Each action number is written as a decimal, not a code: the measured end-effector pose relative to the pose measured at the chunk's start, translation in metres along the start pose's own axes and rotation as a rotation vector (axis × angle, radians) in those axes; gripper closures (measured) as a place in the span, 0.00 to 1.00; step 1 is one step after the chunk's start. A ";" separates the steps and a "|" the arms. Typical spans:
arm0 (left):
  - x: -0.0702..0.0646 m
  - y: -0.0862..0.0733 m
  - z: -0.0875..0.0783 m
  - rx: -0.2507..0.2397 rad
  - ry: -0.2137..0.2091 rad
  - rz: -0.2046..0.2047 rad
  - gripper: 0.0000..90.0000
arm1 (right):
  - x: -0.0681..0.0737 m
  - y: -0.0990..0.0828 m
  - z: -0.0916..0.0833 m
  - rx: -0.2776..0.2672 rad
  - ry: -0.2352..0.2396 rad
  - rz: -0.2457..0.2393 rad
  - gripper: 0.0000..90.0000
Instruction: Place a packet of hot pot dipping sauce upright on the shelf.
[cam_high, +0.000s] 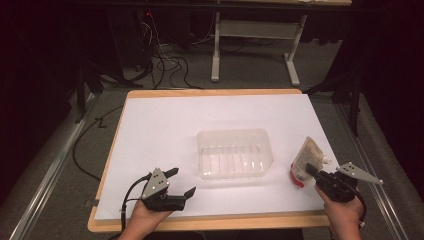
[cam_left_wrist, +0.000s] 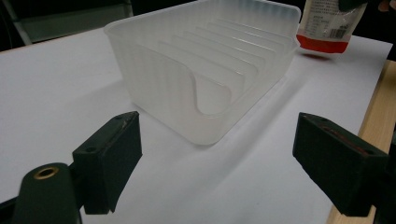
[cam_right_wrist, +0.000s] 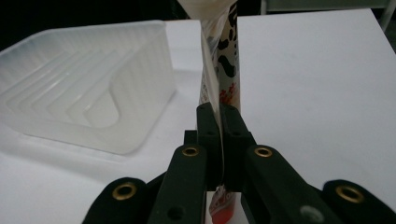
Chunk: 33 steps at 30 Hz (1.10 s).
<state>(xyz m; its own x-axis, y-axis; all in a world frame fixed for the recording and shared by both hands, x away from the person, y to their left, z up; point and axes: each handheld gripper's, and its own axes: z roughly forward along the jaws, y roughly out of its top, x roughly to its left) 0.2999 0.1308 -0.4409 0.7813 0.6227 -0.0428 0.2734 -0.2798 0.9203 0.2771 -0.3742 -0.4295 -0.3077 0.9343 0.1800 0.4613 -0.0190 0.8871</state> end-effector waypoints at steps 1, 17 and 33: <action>0.001 0.000 -0.002 -0.002 0.004 0.000 0.18 | 0.002 0.002 0.000 -0.006 0.007 -0.005 1.00; 0.004 0.000 -0.006 -0.015 0.037 -0.008 0.18 | 0.051 0.019 -0.017 -0.072 0.165 -0.069 1.00; 0.004 -0.001 -0.006 -0.012 0.047 -0.005 0.18 | 0.090 0.029 0.000 -0.075 0.258 -0.096 1.00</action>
<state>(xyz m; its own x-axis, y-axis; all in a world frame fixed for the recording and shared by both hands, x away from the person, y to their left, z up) 0.2994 0.1380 -0.4402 0.7531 0.6573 -0.0291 0.2697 -0.2681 0.9249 0.2623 -0.2908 -0.3878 -0.5535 0.8116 0.1870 0.3594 0.0302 0.9327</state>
